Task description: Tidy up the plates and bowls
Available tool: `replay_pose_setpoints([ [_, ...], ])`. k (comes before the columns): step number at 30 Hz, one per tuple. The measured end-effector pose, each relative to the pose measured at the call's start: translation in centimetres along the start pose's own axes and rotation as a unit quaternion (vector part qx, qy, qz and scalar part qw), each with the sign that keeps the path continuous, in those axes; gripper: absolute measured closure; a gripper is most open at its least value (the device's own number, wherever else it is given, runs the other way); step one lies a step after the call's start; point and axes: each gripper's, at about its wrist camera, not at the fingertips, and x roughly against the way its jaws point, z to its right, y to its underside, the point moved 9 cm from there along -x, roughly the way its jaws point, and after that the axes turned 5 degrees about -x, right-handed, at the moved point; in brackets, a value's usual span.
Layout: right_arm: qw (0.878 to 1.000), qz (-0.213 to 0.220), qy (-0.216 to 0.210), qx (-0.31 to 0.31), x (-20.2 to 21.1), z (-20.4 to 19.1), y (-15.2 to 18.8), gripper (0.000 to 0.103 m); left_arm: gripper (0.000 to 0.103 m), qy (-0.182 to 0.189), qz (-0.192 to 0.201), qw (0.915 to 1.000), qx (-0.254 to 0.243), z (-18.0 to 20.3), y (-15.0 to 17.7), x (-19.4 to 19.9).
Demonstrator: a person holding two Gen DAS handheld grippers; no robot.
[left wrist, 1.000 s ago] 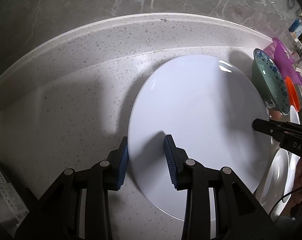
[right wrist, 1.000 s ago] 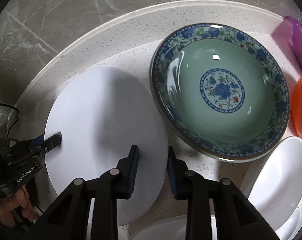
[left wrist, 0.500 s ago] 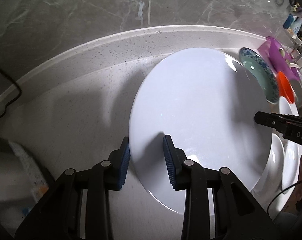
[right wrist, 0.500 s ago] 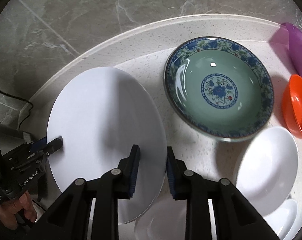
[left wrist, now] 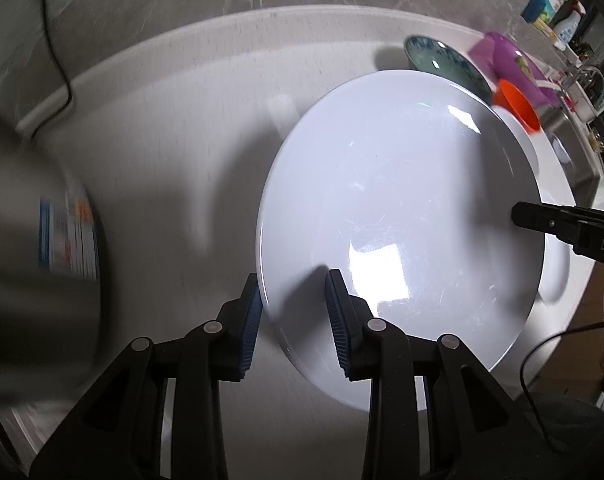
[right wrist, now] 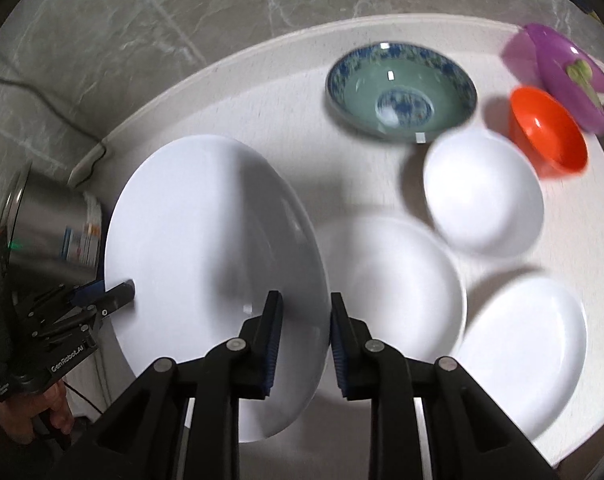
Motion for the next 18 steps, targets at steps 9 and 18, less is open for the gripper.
replay_pose_setpoints([
  [9,0.999,-0.042,-0.005,0.014,-0.7,0.4,7.7,0.078,0.074,-0.001,-0.031,0.9994,0.013,2.6,9.5,-0.3],
  [18,0.997,-0.071,0.000,0.032,-3.3,-0.2,11.2,0.079,0.075,0.001,-0.049,0.9981,0.037,2.3,14.5,-1.7],
])
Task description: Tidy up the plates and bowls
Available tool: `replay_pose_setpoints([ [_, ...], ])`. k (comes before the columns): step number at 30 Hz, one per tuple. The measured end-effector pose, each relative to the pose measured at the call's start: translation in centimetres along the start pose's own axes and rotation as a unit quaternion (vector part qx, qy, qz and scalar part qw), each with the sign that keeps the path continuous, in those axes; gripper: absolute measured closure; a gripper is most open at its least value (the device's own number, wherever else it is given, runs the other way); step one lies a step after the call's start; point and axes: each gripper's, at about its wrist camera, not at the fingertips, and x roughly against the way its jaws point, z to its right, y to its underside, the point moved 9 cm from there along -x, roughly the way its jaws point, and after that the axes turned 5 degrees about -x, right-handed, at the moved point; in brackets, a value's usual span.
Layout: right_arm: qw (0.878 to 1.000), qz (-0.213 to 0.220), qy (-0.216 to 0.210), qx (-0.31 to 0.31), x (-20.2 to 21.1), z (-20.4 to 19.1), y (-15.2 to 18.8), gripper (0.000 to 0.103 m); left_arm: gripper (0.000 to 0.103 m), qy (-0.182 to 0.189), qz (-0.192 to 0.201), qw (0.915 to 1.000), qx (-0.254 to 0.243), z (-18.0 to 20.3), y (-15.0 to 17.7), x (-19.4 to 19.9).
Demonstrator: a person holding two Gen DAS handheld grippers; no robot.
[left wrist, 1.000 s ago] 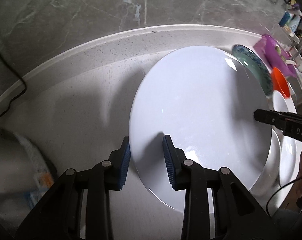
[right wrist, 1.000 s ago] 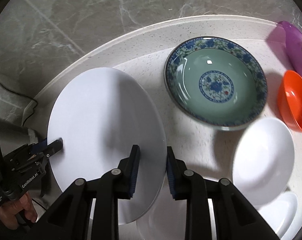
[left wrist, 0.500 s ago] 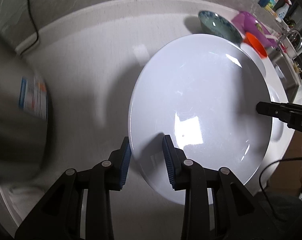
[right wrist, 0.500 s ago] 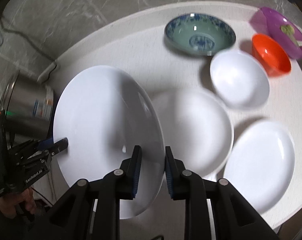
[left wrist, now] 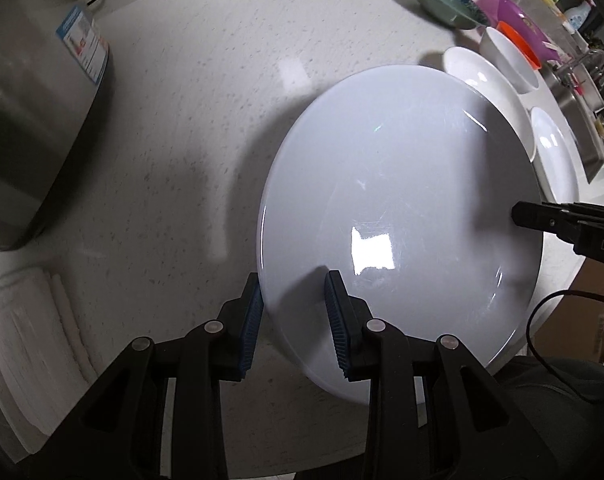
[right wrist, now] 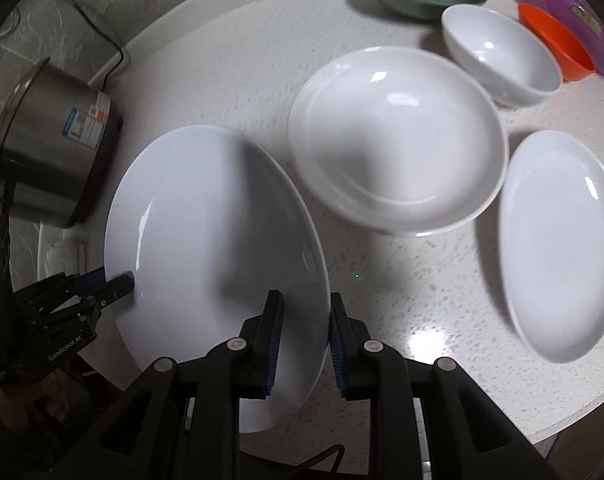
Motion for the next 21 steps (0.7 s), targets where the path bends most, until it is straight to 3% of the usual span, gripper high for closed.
replay_pose_setpoints([
  [13,1.000,-0.017,0.005,-0.002,-2.6,0.4,0.9,0.077,0.076,-0.005,0.006,1.0000,-0.004,-1.3,1.0,-1.5],
  [21,1.000,0.008,0.002,0.002,-2.2,0.7,0.6,0.076,0.075,0.002,0.036,0.9992,0.019,-1.9,-0.8,-0.8],
])
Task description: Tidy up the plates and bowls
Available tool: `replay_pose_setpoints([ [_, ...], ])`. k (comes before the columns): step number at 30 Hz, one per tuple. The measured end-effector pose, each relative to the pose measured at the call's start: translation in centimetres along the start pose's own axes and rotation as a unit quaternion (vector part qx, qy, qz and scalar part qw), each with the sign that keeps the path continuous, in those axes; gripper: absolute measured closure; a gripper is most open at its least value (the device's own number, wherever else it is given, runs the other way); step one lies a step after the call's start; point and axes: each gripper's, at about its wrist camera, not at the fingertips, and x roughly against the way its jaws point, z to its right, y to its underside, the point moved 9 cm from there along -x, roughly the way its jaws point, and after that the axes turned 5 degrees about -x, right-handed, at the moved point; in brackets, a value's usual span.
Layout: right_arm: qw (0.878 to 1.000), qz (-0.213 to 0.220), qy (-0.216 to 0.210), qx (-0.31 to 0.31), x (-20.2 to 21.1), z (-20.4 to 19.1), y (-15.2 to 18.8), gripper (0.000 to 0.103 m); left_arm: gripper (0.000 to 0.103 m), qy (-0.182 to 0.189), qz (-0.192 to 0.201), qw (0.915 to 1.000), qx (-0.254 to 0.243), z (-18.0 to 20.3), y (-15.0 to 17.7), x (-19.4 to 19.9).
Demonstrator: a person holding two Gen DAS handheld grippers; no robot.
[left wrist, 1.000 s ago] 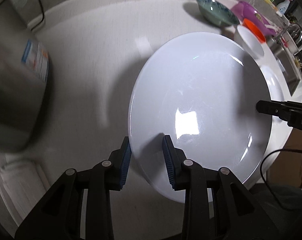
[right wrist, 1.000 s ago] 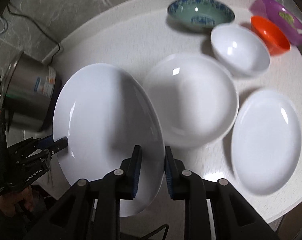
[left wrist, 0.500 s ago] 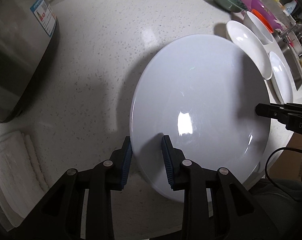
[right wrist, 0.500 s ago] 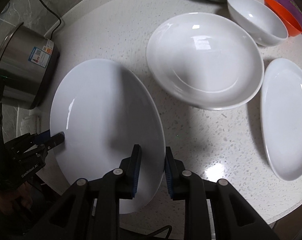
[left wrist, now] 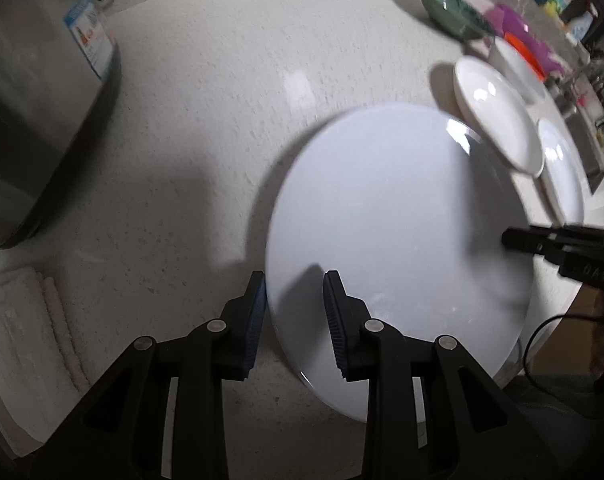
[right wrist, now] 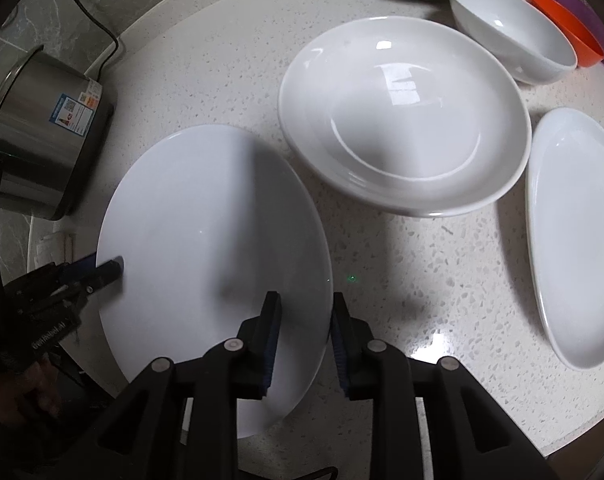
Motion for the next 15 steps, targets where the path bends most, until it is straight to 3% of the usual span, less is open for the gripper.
replay_pose_setpoints([
  [3,1.000,0.017,-0.010,-0.004,1.4,0.3,0.0,0.069,0.047,0.001,0.030,0.9995,0.012,-0.3,-1.8,1.6],
  [5,0.999,0.037,-0.020,-0.009,3.0,0.7,-0.2,0.056,0.025,0.010,0.069,0.9974,0.014,0.0,-3.6,3.6],
  [7,0.997,0.065,-0.039,-0.013,5.4,1.6,-0.4,0.049,0.013,0.030,0.109,0.9936,0.001,1.0,-5.8,5.4],
  [10,0.991,0.114,-0.058,-0.030,9.2,4.5,-0.8,0.036,0.008,0.058,0.130,0.9895,-0.028,4.2,-8.3,7.1],
  [15,0.981,0.164,-0.051,-0.095,13.5,13.6,-1.2,0.034,0.008,0.132,0.089,0.9870,-0.020,12.1,-10.6,6.4],
])
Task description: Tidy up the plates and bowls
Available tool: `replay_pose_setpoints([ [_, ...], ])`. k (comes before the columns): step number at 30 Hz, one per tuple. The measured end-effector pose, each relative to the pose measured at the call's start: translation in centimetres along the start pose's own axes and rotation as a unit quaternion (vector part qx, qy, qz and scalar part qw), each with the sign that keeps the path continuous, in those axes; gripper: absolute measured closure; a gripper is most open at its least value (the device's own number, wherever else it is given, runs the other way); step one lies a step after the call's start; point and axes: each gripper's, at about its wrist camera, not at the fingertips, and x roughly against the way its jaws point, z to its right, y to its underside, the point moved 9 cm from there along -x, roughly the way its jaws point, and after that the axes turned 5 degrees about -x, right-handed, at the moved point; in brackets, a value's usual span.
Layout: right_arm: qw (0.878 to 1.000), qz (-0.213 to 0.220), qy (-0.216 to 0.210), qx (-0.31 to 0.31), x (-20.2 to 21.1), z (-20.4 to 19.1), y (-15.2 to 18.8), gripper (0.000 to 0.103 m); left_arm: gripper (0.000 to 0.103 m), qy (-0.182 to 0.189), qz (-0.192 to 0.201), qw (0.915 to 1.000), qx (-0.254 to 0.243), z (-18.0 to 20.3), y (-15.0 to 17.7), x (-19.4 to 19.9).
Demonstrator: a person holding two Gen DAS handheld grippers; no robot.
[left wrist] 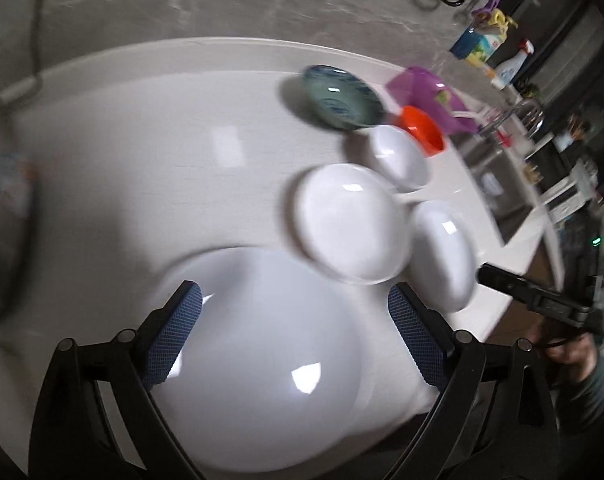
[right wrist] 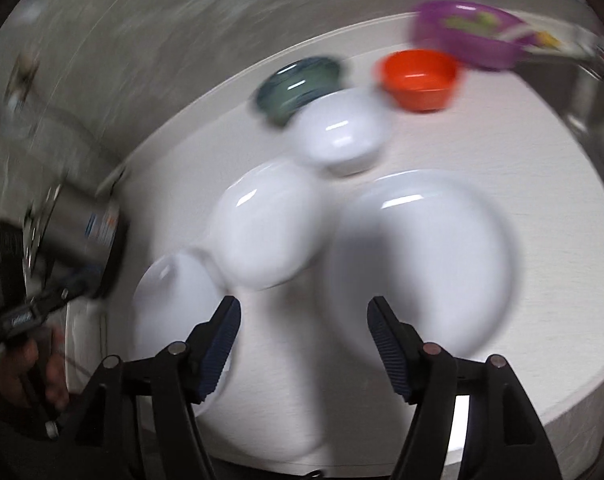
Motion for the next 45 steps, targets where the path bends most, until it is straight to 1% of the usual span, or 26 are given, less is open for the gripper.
replay_pose_setpoints([
  [3,1.000,0.006,0.001,-0.018,1.5,4.8,-1.7,0.034,0.008,-0.003,-0.006,0.9993,-0.036,5.4,-0.9,-2.7],
  [5,1.000,0.002,0.002,-0.007,2.0,7.4,-2.6,0.034,0.008,-0.007,-0.016,0.9989,-0.042,8.3,-0.9,-4.7],
  [7,1.000,-0.009,-0.008,0.007,2.1,9.4,-3.2,0.034,0.008,-0.017,-0.030,0.9986,-0.039,10.3,-0.2,-6.5],
  [10,0.998,-0.036,-0.032,0.032,1.5,11.9,-4.6,0.034,0.008,-0.035,-0.039,0.9983,-0.024,12.8,1.3,-8.6],
  [12,0.997,-0.050,-0.045,0.047,0.9,12.8,-5.4,0.034,0.010,-0.062,-0.048,0.9967,-0.022,13.9,1.9,-10.6],
  [13,0.995,-0.063,-0.052,0.055,0.2,13.1,-5.7,0.034,0.010,-0.072,-0.054,0.9958,-0.013,14.4,2.1,-11.6],
  [15,0.992,-0.085,-0.065,0.069,-0.7,13.8,-6.2,0.034,0.010,-0.066,-0.047,0.9967,0.010,14.9,2.6,-12.1],
  [18,0.986,-0.110,-0.077,0.095,-2.0,14.0,-6.6,0.035,0.012,-0.073,-0.050,0.9956,0.031,15.6,3.3,-13.7],
  [20,0.983,-0.125,-0.086,0.103,-2.8,13.9,-6.6,0.041,0.020,-0.079,-0.052,0.9947,0.040,15.6,3.6,-14.5],
  [21,0.982,-0.130,-0.090,0.106,-3.3,13.9,-6.7,0.041,0.023,-0.083,-0.057,0.9938,0.048,15.5,3.7,-15.0],
  [23,0.980,-0.138,-0.096,0.109,-3.9,13.9,-6.7,0.045,0.034,-0.082,-0.061,0.9931,0.058,15.5,3.9,-15.9],
  [26,0.976,-0.149,-0.108,0.118,-4.5,13.3,-6.7,0.049,0.035,-0.086,-0.061,0.9921,0.068,15.4,3.9,-16.6],
  [28,0.973,-0.156,-0.111,0.126,-4.8,13.0,-6.7,0.051,0.035,-0.080,-0.059,0.9920,0.078,15.2,4.1,-16.9],
  [30,0.971,-0.163,-0.114,0.134,-5.0,12.6,-6.5,0.054,0.043,-0.077,-0.063,0.9911,0.088,15.1,4.2,-17.6],
  [31,0.970,-0.165,-0.114,0.136,-5.1,12.5,-6.5,0.058,0.043,-0.080,-0.056,0.9913,0.088,15.0,4.1,-17.8],
  [33,0.968,-0.173,-0.115,0.140,-5.3,12.3,-6.3,0.063,0.049,-0.077,-0.054,0.9915,0.090,15.0,3.9,-18.0],
  [34,0.967,-0.176,-0.116,0.141,-5.4,12.3,-6.2,0.066,0.053,-0.077,-0.053,0.9915,0.090,14.9,3.8,-18.1],
  [35,0.967,-0.180,-0.116,0.142,-5.5,12.2,-6.1,0.069,0.060,-0.077,-0.054,0.9916,0.089,14.9,3.9,-18.1],
  [36,0.966,-0.182,-0.112,0.145,-5.6,12.1,-6.0,0.070,0.064,-0.075,-0.055,0.9919,0.087,15.0,3.9,-18.2],
  [37,0.966,-0.183,-0.106,0.150,-5.6,12.0,-6.0,0.074,0.076,-0.072,-0.056,0.9921,0.085,15.2,3.8,-18.3],
  [38,0.966,-0.183,-0.102,0.152,-5.7,11.9,-5.9,0.080,0.082,-0.069,-0.059,0.9922,0.085,15.4,3.8,-18.6],
  [39,0.966,-0.186,-0.097,0.152,-5.9,12.0,-5.8,0.083,0.083,-0.074,-0.059,0.9920,0.083,15.6,3.7,-18.7],
  [40,0.967,-0.185,-0.092,0.151,-6.0,12.1,-5.9,0.090,0.083,-0.079,-0.060,0.9919,0.079,15.7,3.6,-18.8],
  [41,0.967,-0.186,-0.088,0.149,-6.1,12.2,-6.0,0.092,0.088,-0.080,-0.061,0.9919,0.079,15.6,3.6,-18.8],
  [43,0.969,-0.182,-0.081,0.147,-6.0,12.5,-6.2,0.094,0.089,-0.076,-0.061,0.9918,0.083,15.4,3.5,-18.7],
  [45,0.970,-0.182,-0.075,0.145,-6.0,12.6,-6.3,0.093,0.089,-0.081,-0.063,0.9915,0.080,15.5,3.6,-18.7],
])
